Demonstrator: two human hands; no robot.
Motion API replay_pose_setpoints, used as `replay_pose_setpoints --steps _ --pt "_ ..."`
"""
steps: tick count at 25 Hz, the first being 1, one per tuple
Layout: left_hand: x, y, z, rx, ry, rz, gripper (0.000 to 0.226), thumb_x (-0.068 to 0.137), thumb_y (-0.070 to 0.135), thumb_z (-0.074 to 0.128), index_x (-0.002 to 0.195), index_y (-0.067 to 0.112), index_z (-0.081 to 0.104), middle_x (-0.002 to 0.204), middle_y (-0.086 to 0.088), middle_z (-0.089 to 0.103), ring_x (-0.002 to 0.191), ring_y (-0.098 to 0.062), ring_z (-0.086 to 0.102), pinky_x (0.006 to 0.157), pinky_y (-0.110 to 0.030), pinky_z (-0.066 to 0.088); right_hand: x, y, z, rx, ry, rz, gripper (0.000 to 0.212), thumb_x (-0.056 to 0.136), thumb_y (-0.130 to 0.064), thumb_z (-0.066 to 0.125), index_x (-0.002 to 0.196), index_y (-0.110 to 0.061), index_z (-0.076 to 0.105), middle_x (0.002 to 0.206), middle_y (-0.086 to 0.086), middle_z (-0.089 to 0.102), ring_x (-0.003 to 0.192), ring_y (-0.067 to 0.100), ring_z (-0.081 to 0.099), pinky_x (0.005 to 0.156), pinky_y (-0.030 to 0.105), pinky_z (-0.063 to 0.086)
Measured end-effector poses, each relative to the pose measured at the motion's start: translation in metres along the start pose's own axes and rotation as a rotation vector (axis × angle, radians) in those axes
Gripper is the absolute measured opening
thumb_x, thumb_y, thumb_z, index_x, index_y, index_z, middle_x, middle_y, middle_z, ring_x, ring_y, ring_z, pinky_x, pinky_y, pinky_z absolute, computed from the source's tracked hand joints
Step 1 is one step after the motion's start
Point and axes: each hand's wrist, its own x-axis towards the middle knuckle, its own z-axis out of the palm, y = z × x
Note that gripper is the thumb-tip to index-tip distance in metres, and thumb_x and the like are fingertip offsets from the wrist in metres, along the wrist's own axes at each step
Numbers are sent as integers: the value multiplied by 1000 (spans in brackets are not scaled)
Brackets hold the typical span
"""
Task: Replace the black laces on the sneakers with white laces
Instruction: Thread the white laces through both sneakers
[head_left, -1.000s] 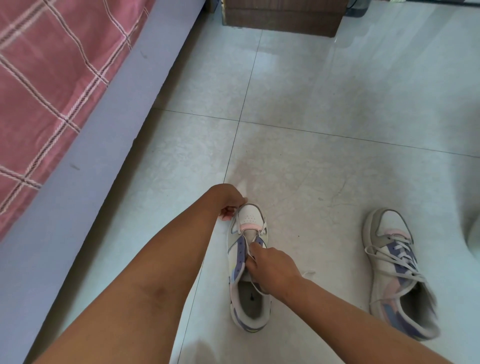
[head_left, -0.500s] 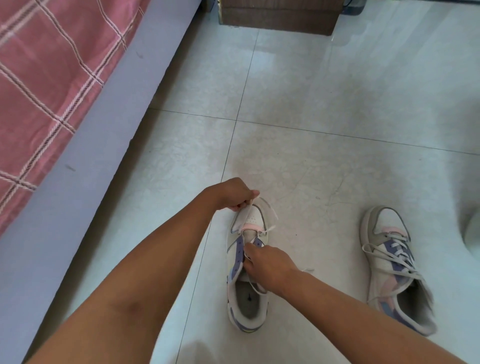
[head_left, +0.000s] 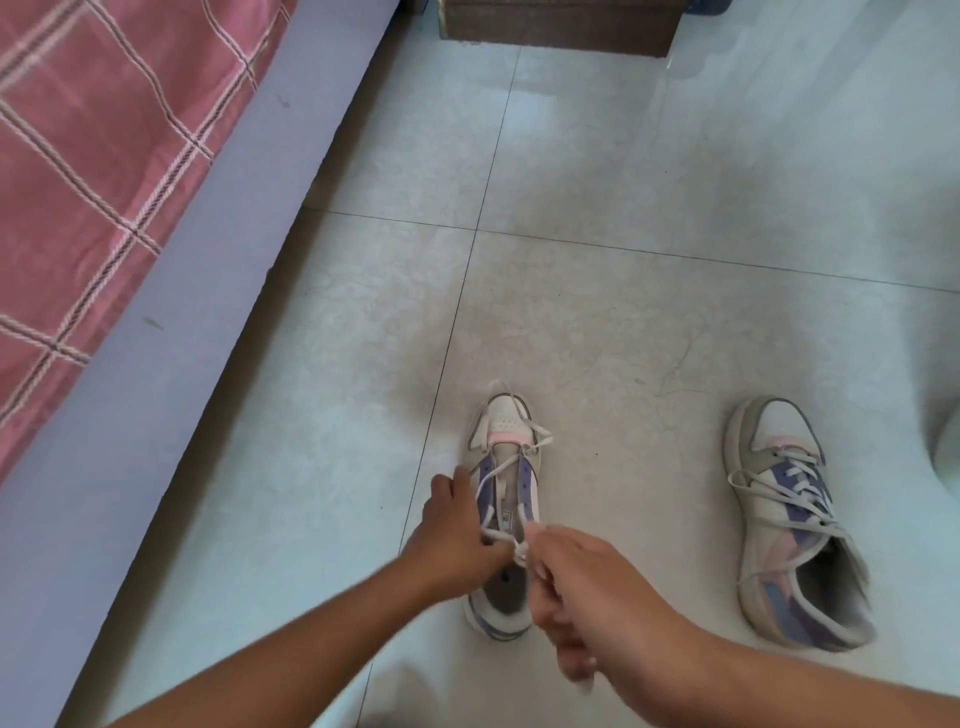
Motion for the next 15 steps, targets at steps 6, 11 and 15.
replay_pose_setpoints --steps 6,11,15 --pt "8 7 19 -229 369 12 50 93 29 53 136 16 33 110 3 27 90 -14 49 77 -23 42 -51 20 17 56 -11 -55 48 93 -26 45 46 -16 42 39 -5 34 34 6 31 43 14 26" --pt "-5 4 38 -67 429 88 80 82 45 58 143 18 14 121 3 23 105 -12 40 74 -23 40 -62 7 19 200 -79 -170 46 96 -23 42 52 -14 49 38 0 34 33 9 28 39 14 25" --pt "-9 23 47 -85 460 -62 106 73 69 56 147 14 5 145 -5 16 135 -25 21 107 -36 28 -71 8 27 259 -49 -176 46 98 -23 40 58 -9 59 35 2 36 30 8 29 37 14 27"
